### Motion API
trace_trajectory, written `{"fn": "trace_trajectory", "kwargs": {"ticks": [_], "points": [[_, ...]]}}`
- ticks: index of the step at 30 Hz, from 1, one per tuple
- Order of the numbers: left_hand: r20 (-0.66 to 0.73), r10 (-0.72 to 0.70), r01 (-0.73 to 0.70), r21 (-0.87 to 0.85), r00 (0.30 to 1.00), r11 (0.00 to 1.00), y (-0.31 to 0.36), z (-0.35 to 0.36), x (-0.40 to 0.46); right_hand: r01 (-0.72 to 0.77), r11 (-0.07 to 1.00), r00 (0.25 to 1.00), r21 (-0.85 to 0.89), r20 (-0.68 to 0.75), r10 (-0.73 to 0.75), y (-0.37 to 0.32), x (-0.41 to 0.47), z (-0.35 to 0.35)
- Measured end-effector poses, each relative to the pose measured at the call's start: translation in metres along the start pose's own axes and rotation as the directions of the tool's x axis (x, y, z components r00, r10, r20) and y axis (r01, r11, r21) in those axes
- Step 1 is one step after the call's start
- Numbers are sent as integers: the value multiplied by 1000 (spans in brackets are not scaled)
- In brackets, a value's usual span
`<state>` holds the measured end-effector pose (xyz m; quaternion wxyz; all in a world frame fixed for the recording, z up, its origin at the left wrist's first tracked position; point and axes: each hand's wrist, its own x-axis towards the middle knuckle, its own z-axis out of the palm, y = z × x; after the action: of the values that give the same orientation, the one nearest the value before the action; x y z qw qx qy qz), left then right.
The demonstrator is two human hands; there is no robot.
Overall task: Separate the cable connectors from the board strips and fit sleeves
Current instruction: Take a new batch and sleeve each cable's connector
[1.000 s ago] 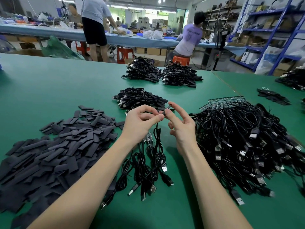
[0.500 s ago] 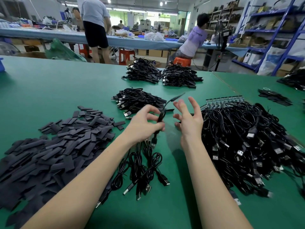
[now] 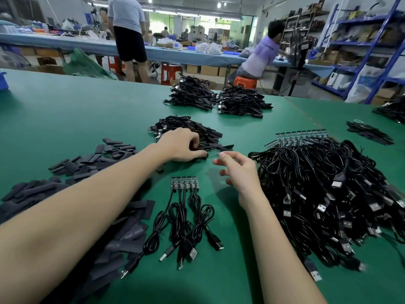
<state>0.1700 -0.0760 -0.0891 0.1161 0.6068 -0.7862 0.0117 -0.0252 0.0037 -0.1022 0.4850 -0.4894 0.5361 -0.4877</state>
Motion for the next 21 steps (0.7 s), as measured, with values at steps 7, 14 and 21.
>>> {"fn": "trace_trajectory", "kwargs": {"ticks": [7,14,21], "points": [[-9,90,-87,178,996,980,-15,-7,9,119,881,966,-457,258,3,-3,-1,2],[-44,13,0,280,999,960,-11,-13,13,95,740,937,-665,312,160,-6,-1,10],[59,-263,265,-41,963,963,24,-21,-47,121,714,962,-690,258,86,-5,-1,10]]}}
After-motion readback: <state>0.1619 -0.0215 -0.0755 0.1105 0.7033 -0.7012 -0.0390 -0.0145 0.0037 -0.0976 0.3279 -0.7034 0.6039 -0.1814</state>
